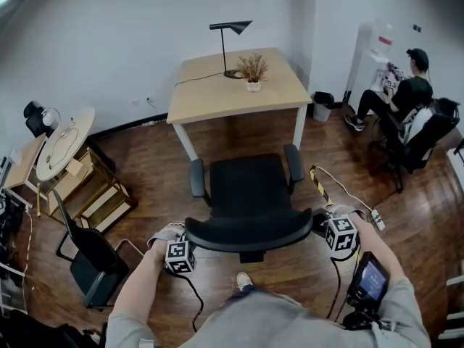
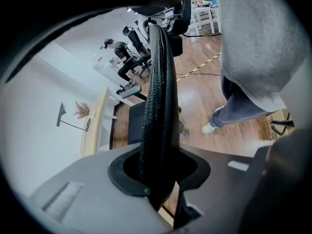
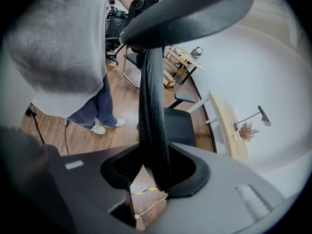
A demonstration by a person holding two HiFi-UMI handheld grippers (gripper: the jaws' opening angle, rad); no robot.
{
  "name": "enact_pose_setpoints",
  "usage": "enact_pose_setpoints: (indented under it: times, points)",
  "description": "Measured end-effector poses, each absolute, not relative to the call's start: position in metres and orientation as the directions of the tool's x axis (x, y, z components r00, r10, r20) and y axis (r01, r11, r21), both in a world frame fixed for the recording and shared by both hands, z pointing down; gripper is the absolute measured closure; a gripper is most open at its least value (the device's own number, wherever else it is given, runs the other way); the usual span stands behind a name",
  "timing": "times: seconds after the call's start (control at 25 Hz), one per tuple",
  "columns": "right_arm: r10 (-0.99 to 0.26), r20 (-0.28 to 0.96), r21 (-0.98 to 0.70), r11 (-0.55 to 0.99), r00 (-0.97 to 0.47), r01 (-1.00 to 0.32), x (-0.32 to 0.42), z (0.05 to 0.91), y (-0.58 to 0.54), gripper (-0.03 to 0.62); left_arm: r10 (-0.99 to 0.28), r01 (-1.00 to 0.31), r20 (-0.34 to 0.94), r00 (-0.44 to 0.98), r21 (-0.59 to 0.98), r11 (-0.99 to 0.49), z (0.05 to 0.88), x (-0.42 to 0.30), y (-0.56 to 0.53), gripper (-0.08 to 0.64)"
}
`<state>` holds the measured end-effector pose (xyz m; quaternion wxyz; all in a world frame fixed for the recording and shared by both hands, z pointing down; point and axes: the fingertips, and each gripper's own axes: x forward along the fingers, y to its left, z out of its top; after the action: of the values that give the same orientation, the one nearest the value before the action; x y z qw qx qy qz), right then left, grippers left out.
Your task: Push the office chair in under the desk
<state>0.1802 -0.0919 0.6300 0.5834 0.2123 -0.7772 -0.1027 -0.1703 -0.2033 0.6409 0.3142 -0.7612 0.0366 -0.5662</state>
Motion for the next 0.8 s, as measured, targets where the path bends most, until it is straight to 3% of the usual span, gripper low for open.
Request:
enact_pose_setpoints:
  times: [0.8]
  points:
    - [-0.473,0.868,0.424,0.865,-0.152,-0.270,0.214,0.632,-0.203,0.442,-0.418,0.337,0.837,0.354,-0.531,-0.778,0.647,-0.138,-0.328,0.474]
